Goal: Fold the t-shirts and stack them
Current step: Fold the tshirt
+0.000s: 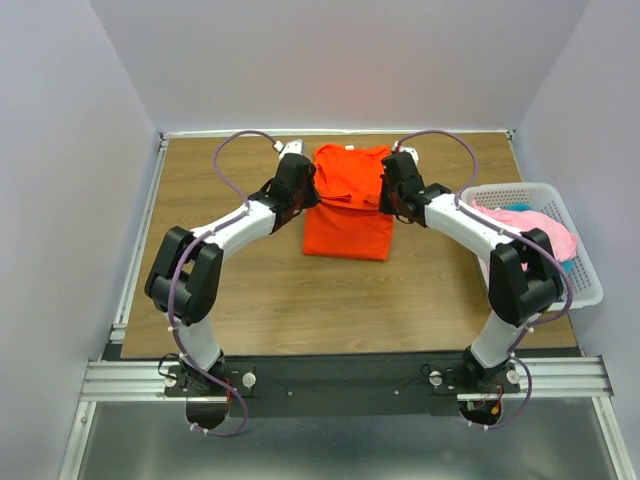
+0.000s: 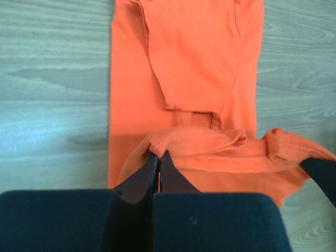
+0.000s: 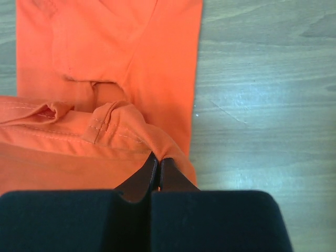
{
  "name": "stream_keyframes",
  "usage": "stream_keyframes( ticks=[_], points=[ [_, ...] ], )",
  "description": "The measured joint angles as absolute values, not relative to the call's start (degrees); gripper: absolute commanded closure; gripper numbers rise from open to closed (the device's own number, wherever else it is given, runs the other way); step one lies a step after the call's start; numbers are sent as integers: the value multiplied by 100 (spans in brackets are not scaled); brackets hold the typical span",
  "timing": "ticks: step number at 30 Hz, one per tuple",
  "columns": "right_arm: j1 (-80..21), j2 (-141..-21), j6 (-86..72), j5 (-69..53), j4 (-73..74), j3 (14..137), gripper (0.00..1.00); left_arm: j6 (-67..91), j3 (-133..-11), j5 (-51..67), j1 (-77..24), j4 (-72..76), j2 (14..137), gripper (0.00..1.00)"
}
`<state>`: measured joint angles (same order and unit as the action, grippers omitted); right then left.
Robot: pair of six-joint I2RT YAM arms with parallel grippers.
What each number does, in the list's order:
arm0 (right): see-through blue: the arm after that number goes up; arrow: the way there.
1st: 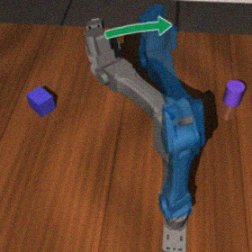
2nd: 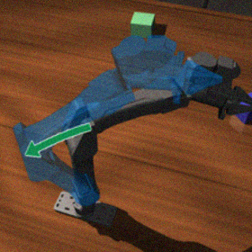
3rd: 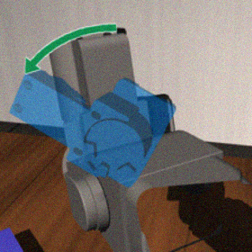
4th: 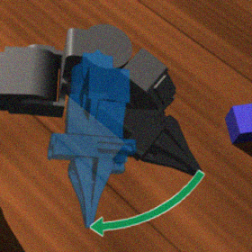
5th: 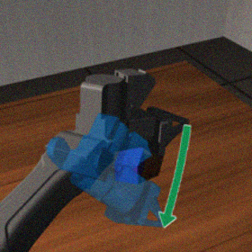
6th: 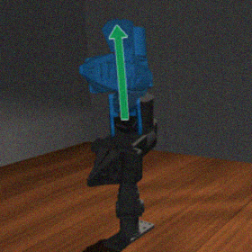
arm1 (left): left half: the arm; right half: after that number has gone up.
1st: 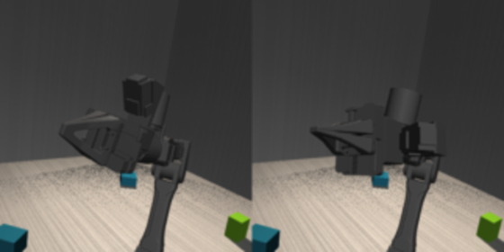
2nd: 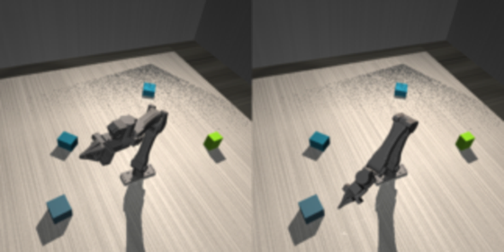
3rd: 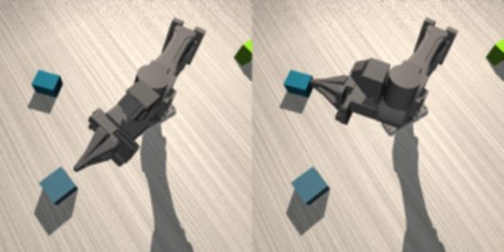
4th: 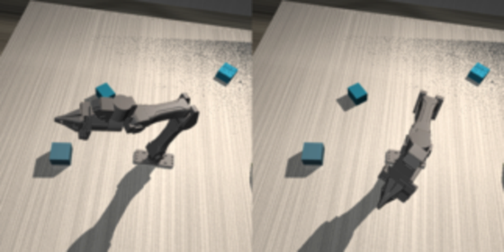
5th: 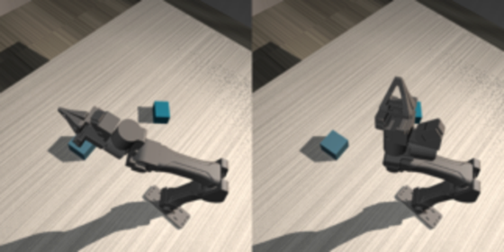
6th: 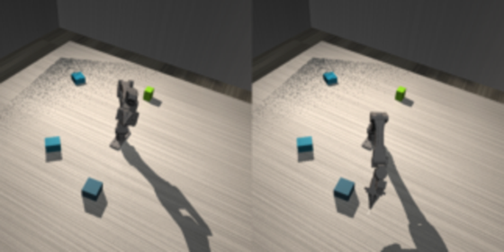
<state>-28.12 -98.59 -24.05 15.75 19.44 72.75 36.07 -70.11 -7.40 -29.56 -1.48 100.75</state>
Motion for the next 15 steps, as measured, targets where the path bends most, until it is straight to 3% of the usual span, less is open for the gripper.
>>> stream_keyframes(
  ticks=[15],
  points=[
    [-2547, -10759, -2231, 1092, 1678, 7723, 99, 3356, -7682, -325, -2622, -279, 11050, 100]
  ],
)
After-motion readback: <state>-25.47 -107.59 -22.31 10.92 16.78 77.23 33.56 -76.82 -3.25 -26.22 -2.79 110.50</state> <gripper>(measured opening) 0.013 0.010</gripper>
